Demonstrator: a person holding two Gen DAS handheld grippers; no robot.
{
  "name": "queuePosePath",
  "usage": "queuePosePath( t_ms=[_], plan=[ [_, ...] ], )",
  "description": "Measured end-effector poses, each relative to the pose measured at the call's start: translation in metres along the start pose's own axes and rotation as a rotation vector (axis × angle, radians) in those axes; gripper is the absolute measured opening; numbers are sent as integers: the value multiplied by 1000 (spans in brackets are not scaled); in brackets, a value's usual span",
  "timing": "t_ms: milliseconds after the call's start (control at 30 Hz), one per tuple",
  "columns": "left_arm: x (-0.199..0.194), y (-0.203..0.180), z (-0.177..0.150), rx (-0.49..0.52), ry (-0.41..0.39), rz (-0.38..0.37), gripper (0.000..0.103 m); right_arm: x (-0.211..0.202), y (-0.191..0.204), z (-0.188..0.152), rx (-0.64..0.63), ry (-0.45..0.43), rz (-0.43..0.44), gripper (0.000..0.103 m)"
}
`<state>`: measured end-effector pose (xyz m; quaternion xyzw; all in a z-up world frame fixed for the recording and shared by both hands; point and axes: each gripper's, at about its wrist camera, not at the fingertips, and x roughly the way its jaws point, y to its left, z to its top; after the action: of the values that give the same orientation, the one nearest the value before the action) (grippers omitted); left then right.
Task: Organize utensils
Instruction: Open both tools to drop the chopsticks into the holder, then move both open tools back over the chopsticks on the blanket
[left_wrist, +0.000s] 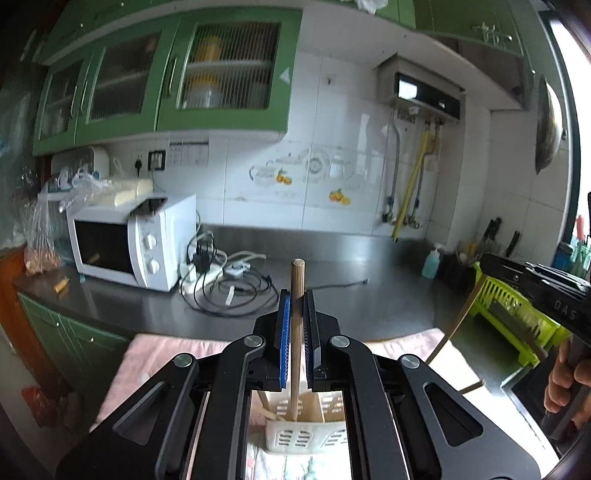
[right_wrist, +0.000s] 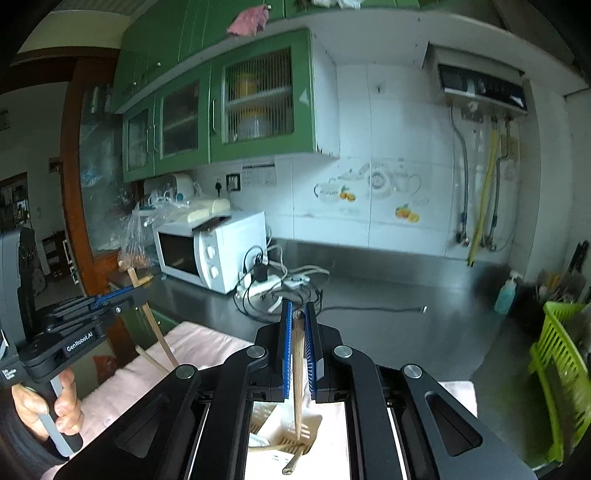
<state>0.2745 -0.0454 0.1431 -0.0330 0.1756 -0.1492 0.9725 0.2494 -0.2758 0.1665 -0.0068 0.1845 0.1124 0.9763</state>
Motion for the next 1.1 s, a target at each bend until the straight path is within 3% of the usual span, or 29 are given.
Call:
queuePosePath(
  t_ms=[333, 433, 467, 533, 633, 700, 767, 900, 1100],
  plan=[
    [2, 3, -10, -2, 42, 2, 9, 11, 3, -16, 2, 73, 5, 14],
    [-9, 0, -11, 0, 36, -2, 23, -4, 5, -14, 2, 48, -10, 30],
    [-16, 0, -12, -4, 28, -1, 32, -12, 5, -14, 3, 37, -16, 31],
    [-30, 0, -15, -12, 19, -5, 36, -29, 5, -15, 4, 18, -32, 36],
    [-54, -1, -23, -15, 8, -8, 59, -61, 5, -25, 21, -5, -40, 47],
    [-74, -2, -33, -1, -13, 4, 67, -77, 6, -35, 26, -8, -39, 50],
    [-90, -3, -42, 12, -18, 19, 75, -95, 8, -53, 47, -5, -32, 61],
    [-124, -2, -70, 16, -19, 43, 92, -122, 21, -99, 60, 41, -36, 68],
    [-159, -2, -119, 77, 21, 102, 98, -140, 52, -175, 48, 154, -39, 76]
  ],
)
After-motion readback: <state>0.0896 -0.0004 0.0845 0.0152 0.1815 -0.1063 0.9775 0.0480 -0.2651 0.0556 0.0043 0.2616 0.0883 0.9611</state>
